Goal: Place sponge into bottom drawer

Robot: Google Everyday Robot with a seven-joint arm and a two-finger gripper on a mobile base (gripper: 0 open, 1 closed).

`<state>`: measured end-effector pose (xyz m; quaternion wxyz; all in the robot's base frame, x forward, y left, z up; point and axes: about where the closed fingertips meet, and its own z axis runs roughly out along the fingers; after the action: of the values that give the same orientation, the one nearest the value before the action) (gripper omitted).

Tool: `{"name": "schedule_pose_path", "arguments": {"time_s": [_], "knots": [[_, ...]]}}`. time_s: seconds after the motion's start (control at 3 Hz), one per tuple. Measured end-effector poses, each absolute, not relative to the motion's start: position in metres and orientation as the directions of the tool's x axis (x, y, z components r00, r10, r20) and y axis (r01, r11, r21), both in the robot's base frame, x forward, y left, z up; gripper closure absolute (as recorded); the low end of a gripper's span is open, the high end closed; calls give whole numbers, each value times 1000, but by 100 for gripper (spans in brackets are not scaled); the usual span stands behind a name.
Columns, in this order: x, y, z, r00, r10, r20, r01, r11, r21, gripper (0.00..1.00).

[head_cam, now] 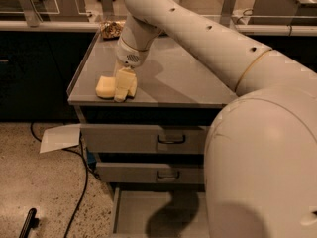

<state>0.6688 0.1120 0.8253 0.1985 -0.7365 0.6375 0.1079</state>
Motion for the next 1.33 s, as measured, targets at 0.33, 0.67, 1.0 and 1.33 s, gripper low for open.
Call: {"name": "schedule_pose_path", "arguments": {"time_s": [0.33, 0.67, 1.0, 1.33], "knots": [[656, 107, 827, 144, -896, -419, -980, -71, -186, 100], [622, 81, 878, 66, -885, -460, -943, 95, -318, 100], [576, 61, 913, -18, -850, -527, -881, 262, -393, 100], [535, 49, 906, -82, -810, -581, -835, 374, -404, 100]]}}
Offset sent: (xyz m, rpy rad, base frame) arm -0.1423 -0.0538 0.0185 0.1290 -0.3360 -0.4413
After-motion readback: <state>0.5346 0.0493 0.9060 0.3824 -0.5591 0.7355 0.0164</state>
